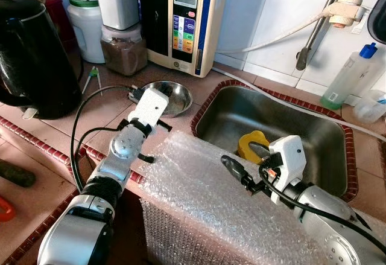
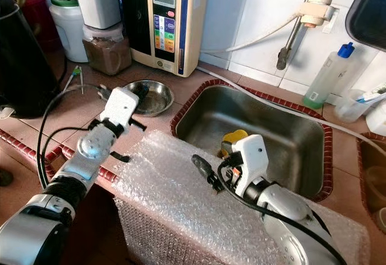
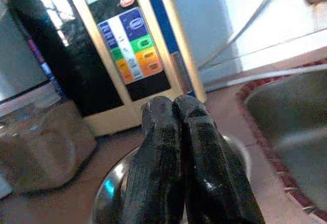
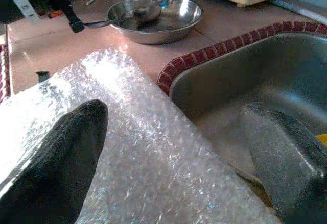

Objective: Kitchen organization

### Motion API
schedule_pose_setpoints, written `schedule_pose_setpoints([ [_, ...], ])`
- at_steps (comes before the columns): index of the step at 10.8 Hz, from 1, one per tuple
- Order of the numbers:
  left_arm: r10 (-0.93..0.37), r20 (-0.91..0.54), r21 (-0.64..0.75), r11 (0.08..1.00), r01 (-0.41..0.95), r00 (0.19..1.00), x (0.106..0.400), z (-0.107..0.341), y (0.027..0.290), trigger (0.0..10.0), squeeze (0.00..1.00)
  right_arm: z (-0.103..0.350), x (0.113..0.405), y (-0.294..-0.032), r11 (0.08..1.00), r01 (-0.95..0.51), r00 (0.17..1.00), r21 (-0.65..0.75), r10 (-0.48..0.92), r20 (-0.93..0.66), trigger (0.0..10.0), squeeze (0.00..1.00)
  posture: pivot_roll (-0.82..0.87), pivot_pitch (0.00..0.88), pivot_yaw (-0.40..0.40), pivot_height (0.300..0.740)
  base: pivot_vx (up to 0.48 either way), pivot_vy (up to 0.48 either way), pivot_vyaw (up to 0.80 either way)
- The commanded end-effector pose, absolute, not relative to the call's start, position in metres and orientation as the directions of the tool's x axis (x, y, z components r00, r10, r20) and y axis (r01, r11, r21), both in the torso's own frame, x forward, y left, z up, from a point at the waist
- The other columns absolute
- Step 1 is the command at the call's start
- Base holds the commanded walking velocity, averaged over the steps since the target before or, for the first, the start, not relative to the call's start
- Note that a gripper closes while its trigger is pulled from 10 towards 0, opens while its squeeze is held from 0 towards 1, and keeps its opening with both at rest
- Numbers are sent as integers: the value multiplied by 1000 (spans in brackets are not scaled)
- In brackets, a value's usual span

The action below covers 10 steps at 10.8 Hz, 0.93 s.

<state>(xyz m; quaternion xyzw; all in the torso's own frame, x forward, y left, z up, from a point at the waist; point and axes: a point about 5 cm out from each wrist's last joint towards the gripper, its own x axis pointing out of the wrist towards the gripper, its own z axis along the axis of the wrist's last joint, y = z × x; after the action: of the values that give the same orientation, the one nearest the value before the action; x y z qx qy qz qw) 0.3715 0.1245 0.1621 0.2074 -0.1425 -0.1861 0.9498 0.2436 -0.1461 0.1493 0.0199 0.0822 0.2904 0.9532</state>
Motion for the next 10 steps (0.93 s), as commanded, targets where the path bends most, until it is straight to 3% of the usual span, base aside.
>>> schedule_pose_setpoints([
  [1, -429, 196, 441, 842, 311, 882, 371, 165, 122, 0, 0, 150, 246, -151, 844, -531, 832, 74, 536, -141, 10000, 635, 60, 0, -85, 740, 0, 0, 0],
  [5, -464, 249, 415, 844, 340, 850, 367, 179, 116, 0, 0, 153, 252, -157, 856, -516, 849, 5, 513, -125, 10000, 631, 55, 0, -88, 740, 0, 0, 0],
  [9, -616, 253, 374, 774, 512, 746, 355, 196, 91, 0, 0, 162, 260, -171, 792, -540, 840, -286, 531, -117, 10000, 639, 70, 0, -96, 740, 0, 0, 0],
  [10, -712, 192, 376, 689, 620, 675, 346, 193, 81, 0, 0, 164, 263, -173, 721, -568, 814, -397, 565, -138, 10000, 643, 75, 0, -95, 740, 0, 0, 0],
])
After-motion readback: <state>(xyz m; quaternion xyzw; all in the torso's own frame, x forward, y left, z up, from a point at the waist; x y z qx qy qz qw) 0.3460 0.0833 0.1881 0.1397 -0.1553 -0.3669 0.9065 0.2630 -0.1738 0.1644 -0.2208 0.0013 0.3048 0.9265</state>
